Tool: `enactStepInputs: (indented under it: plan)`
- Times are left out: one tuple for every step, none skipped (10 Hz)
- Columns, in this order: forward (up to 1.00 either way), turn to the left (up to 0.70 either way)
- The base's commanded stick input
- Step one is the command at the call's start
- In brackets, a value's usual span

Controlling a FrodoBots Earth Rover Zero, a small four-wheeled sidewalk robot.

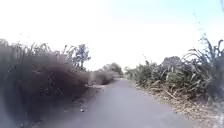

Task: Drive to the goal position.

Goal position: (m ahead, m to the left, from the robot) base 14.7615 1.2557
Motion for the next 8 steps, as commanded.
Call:
enactStepInputs:
  plan:
    - [0.85,-0.07]
    - [0.85,0.00]
    - [0.85,0.00]
    - [0.85,0.00]
    - [0.85,0.00]
    - [0.85,0.00]
    - [0.85,0.00]
    - [0.85,0.00]
